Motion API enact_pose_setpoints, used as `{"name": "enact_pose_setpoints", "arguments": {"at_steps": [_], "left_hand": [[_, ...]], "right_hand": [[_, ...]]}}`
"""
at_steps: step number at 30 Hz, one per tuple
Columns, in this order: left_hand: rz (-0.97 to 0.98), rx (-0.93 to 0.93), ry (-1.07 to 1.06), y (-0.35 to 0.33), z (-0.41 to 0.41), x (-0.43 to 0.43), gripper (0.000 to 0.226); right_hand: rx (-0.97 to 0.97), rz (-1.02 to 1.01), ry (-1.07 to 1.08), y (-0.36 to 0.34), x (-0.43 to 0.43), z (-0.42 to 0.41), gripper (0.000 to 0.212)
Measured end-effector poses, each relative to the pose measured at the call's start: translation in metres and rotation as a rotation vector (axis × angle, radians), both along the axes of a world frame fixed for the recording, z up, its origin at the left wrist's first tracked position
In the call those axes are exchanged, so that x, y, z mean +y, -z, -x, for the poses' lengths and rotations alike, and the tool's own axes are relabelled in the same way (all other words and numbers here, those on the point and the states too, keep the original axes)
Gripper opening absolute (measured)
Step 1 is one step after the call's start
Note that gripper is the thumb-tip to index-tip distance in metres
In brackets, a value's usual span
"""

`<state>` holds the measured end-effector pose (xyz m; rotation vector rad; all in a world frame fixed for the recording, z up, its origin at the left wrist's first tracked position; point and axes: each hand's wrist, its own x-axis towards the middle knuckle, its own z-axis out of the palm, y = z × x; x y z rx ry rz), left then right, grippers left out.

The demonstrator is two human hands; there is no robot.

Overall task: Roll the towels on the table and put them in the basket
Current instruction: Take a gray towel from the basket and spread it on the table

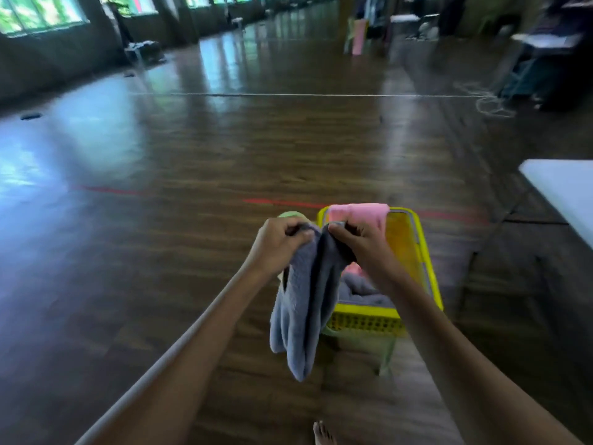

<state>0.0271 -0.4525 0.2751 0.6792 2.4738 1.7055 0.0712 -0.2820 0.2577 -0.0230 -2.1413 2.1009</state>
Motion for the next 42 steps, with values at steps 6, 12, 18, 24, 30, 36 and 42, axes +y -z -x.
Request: {"name": "enact_pose_setpoints", "arguments": {"at_steps": [6, 12, 18, 24, 30, 36, 42], "left_hand": [[-0.119, -0.013, 0.244, -0.028, -0.061, 0.122, 0.029], [-0.169, -0.029, 0.442, -0.05, -0.11, 0.264, 0.012], [-0.179, -0.085, 0.507, -0.051, -0.118, 0.428, 0.021], [-0.177, -0.165, 0.355, -0.039, -0.076, 0.581, 0.021], [-0.274, -0.194, 0.25, -0.066, -0.016, 0.689, 0.026], [-0.33, -0.147, 0.197, -0.093, 0.069, 0.776, 0.025], [-0.37, -0.13, 0.196, -0.108, 0.181, 0.862, 0.019]], "right_hand": [[0.057, 0.032, 0.291, -0.023, 0.092, -0.088, 0.033], [0.1, 0.042, 0.536, -0.048, 0.211, -0.167, 0.023], [0.063, 0.002, 0.657, -0.057, 0.36, -0.184, 0.014], [-0.013, -0.013, 0.569, -0.057, 0.505, -0.141, 0.01], [0.017, -0.002, 0.477, -0.082, 0.612, -0.071, 0.01], [0.059, -0.016, 0.442, -0.114, 0.697, 0.019, 0.013], [0.054, -0.096, 0.453, -0.132, 0.786, 0.136, 0.016]]}}
